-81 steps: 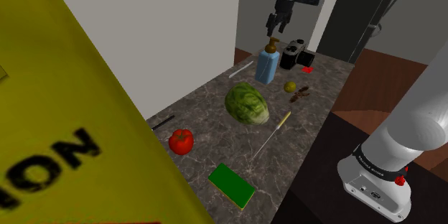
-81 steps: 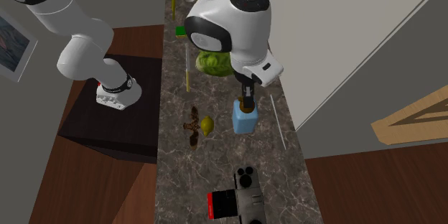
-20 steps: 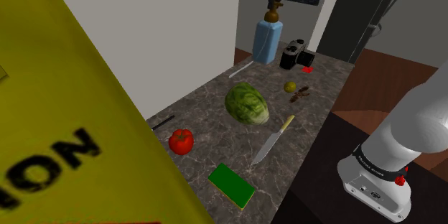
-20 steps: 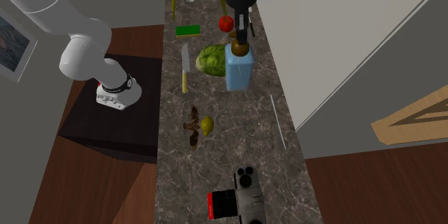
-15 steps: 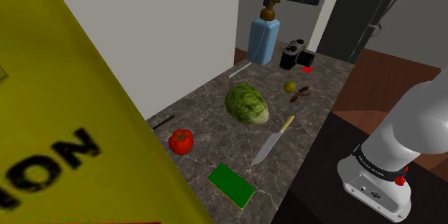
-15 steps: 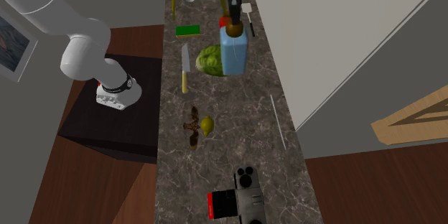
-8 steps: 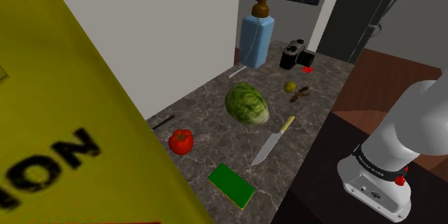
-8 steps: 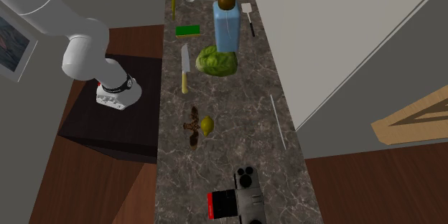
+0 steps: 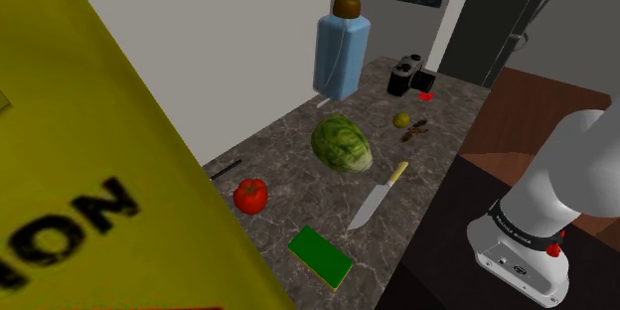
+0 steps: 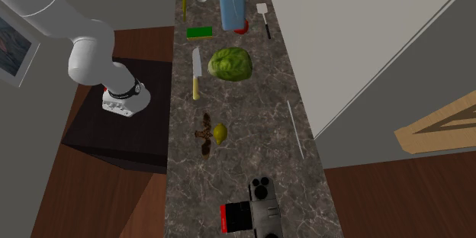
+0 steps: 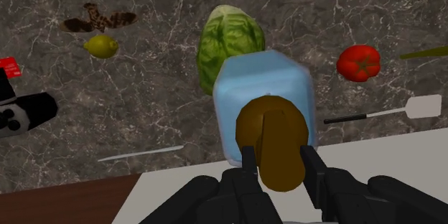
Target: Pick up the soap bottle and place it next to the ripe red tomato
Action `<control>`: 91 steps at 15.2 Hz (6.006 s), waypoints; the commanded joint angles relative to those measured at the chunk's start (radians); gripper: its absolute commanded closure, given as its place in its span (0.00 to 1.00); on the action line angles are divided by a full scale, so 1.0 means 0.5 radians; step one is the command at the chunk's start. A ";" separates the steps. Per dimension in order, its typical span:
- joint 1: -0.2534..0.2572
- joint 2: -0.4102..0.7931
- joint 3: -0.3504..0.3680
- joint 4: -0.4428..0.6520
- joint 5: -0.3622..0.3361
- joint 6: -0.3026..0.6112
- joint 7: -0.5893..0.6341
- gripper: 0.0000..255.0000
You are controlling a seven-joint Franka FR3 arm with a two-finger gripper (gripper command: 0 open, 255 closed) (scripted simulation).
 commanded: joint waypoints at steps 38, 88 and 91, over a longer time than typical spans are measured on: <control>0.236 -0.027 0.288 -0.528 0.003 0.495 0.522 1.00; 0.250 -0.061 0.303 -1.143 0.016 1.078 0.542 0.00; 0.250 -0.061 0.303 -1.143 0.016 1.078 0.542 0.00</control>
